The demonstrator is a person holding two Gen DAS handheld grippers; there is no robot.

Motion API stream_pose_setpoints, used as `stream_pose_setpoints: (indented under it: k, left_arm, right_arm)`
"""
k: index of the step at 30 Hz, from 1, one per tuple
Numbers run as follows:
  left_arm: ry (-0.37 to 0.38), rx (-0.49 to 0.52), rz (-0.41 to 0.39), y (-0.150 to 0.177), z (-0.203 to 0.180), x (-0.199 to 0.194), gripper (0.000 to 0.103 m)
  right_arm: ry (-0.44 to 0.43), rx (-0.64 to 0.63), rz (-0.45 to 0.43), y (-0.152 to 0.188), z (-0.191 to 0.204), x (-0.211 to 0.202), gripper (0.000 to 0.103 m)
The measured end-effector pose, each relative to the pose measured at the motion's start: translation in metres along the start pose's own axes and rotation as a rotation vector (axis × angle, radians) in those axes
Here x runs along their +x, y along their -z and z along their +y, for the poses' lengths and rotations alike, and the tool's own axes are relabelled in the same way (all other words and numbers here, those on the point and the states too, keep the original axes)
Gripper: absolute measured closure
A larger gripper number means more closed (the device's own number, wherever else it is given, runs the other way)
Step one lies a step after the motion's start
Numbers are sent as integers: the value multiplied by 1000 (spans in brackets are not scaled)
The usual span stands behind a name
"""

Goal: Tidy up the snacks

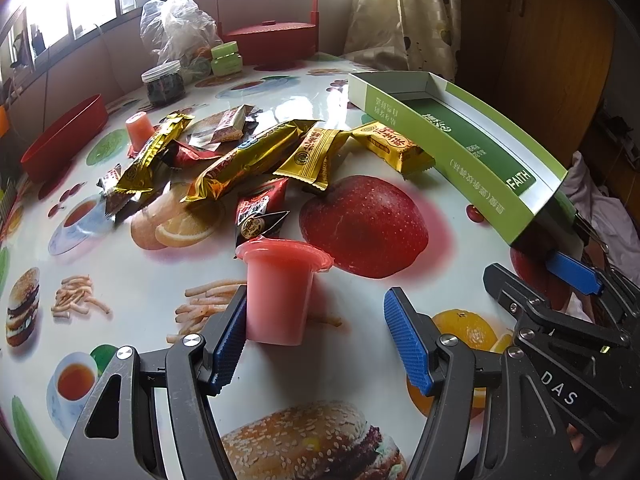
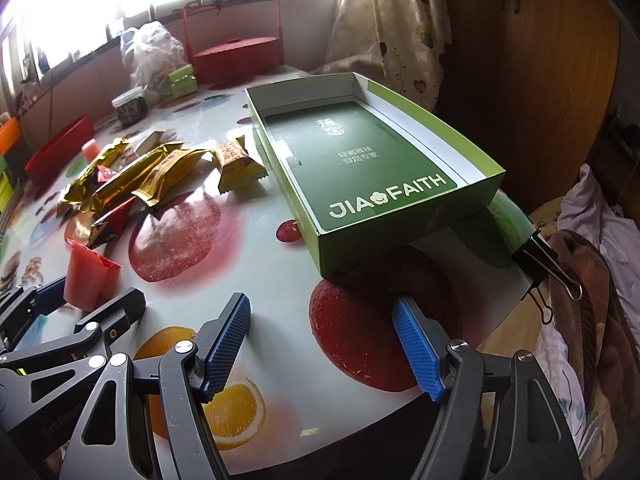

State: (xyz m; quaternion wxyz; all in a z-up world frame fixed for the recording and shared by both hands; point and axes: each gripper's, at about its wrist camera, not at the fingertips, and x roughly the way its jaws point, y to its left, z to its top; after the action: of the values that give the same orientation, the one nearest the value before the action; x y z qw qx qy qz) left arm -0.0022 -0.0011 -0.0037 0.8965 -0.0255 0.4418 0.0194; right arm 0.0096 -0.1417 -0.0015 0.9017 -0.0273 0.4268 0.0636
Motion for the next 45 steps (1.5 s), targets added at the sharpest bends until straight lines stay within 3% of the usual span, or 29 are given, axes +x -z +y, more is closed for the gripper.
stream_pose_setpoints:
  k: [45]
  left_arm:
    - [3,-28,1,5,9,-6,36]
  right_arm:
    - [6,9,6,1,-2,-1,29]
